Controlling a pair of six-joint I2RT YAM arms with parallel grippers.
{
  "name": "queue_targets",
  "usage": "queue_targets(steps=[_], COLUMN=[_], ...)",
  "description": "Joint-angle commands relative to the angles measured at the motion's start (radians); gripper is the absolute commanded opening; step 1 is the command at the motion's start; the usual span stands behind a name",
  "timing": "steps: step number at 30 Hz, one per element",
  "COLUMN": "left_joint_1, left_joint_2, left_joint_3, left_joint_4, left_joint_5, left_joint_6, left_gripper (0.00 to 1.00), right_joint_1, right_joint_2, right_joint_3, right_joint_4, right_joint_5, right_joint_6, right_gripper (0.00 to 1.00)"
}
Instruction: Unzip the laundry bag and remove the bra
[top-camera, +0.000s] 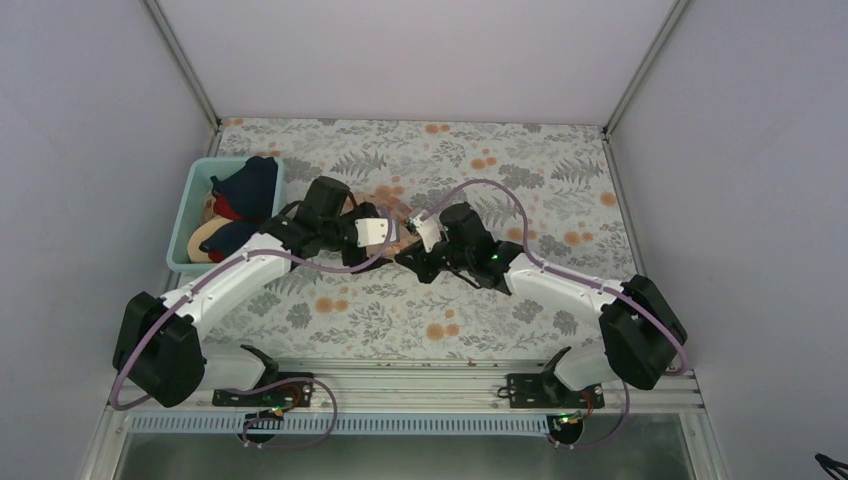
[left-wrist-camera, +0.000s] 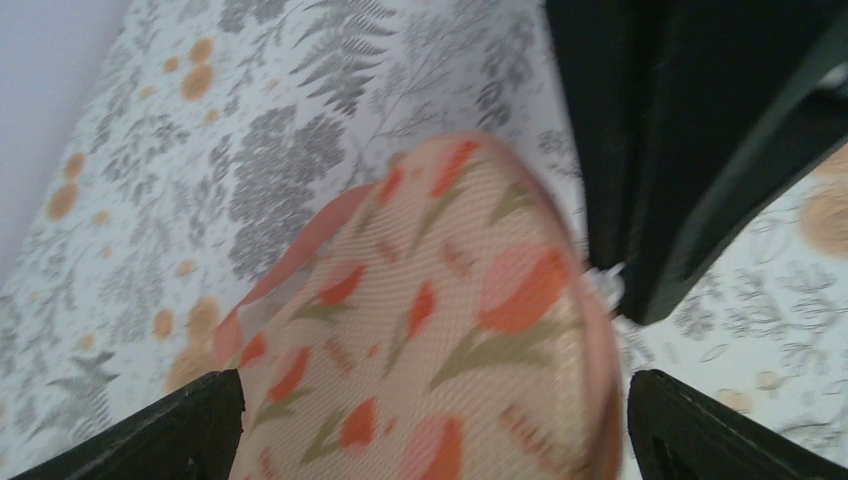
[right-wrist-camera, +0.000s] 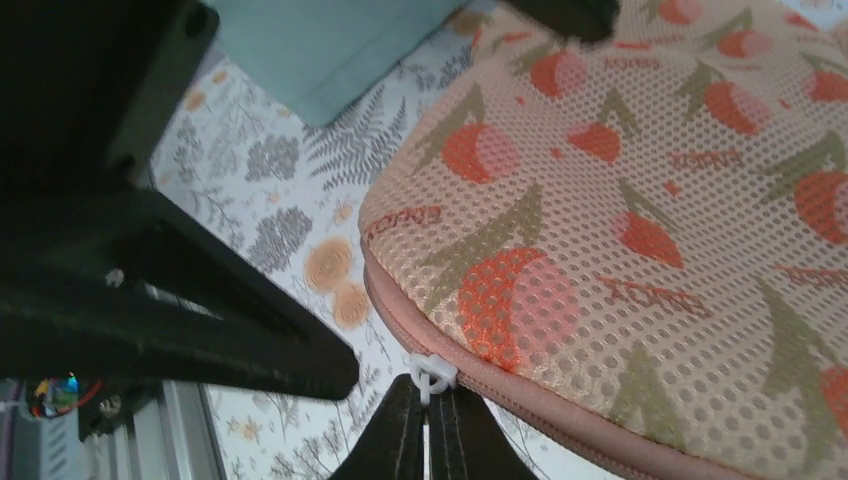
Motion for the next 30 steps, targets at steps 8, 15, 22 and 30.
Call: queue_targets(steps=[8,15,22,30], left_joint_1=[-0.007,-0.01,-0.01,-0.01], left_joint_2=[-0.014,-0.014,-0.022,-0.029], left_joint_3=[-0.029,-0.036,-0.044,-0.06], left_joint_4=[-0.018,0.003,0.006,0.001], left_joint_5=[0.051,0.027,-0.001,0.002], left_joint_6=[-0.009,-0.023,-0.015,-0.008], left_gripper=[0.4,0.07,0.02,0.02], right_joint_1=[0.007,0.007,-0.053,-0.192], right_joint_2=[0.005,0.002,-0.005,-0.055], right_joint_3=[0.062,0.067,0.041,-0.045], right_joint_4=[0.025,0.014,-0.032,-0.046], right_joint_5=[-0.058,-0.048,0.003,-0.004], right_joint_6=[0.054,0.048,0.05,0.044], right_gripper=[0.04,0.04,0.04,0.04])
